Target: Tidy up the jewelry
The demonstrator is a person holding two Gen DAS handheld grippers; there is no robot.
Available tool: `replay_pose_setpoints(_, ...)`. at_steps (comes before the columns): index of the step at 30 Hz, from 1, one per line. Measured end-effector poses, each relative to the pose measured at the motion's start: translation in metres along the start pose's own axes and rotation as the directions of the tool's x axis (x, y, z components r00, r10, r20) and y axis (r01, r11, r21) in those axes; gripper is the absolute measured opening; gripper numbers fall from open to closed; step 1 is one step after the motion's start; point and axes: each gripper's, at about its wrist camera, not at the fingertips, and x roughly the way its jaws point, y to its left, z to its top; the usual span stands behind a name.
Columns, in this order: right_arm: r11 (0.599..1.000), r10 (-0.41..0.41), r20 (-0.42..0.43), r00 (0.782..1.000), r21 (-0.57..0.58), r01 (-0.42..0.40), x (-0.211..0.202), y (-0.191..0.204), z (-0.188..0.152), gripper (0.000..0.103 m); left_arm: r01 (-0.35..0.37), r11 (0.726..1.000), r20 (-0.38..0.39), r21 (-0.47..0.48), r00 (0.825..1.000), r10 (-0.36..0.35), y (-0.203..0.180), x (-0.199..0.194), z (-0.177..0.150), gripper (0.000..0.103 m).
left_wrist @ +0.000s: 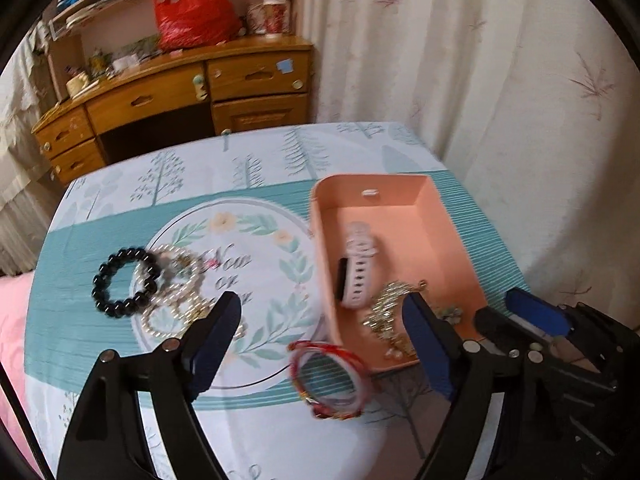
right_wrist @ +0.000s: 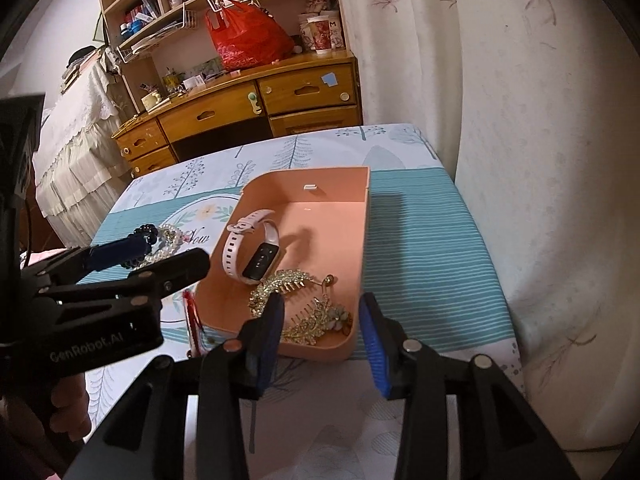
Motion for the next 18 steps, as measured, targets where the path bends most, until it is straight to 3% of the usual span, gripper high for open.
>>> replay_pose_setpoints(8,0.999,0.035,-0.025,0.999,0.034,-0.035,0.007,0.018,0.000,0.040,-0.080,0.994,-0.038,-0.079,0.996,0.077,0.050,-0.002,-0.007,0.083)
replay_pose_setpoints(10,0.999,0.021,-0.016,1.000,0.043,-0.020,0.007,0.027,-0.003,0.044,-0.118,0.989,-0.055,-0.089,0.992,0.114,0.061,-0.001,-0.009,0.083)
replay_pose_setpoints(14,0.996,-0.005,0.000,1.000,0.093,0.005,0.007,0.042,-0.012,0.067,-0.262,0.961,-0.134,-0.090,0.959,0.249,0.093,0.005,-0.012,0.083)
replay_pose_setpoints(18,0.967,-0.008,-0.031,0.999,0.253,0.016,0.010,0.055,-0.025,0.074,-0.304,0.951,-0.182,-0.059,0.940,0.289,0.120,0.006,-0.011,0.083)
